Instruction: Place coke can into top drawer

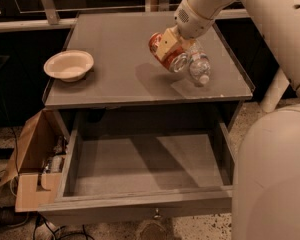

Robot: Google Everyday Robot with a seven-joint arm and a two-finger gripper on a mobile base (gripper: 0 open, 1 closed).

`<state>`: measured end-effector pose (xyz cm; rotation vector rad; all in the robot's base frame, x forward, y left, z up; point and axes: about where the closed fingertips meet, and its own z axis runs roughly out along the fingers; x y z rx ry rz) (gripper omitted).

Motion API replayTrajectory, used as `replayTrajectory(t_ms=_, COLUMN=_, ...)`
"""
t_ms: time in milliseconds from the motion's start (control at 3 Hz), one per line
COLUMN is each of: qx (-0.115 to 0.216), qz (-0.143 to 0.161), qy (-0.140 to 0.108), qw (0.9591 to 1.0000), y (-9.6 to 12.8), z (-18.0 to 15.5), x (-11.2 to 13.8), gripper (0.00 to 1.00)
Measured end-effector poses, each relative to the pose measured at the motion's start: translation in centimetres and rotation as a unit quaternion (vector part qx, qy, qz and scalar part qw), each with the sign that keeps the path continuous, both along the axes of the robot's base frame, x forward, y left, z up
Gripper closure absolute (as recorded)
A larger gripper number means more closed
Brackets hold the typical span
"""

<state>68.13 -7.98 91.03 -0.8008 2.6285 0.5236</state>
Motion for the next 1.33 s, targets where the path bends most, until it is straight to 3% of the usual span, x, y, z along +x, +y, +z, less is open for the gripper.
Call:
replayTrajectory(t_ms=333, qx=0.005, qz=0.018, qy=-0.005, qw=0.9998, y=0.0, z=0.8, x=-1.3, gripper=1.00)
replayTrajectory(t_ms=667, qx=0.008, qz=0.013, qy=0.002, qw=0.9999, y=-0.8, z=1.8, x=-4.6, gripper=1.00)
replayTrajectory(t_ms=1000, qx=0.019, qz=-0.008, qy=0.040, qw=0.9990, y=-1.4, z=0.3, x=-12.1, gripper=1.00)
replayTrajectory(t_ms=1333, qx=0.013, qz=-0.009, qy=0.050, qw=0.9986, y=-1.7, z=-0.7, x=-12.6, gripper=1.00)
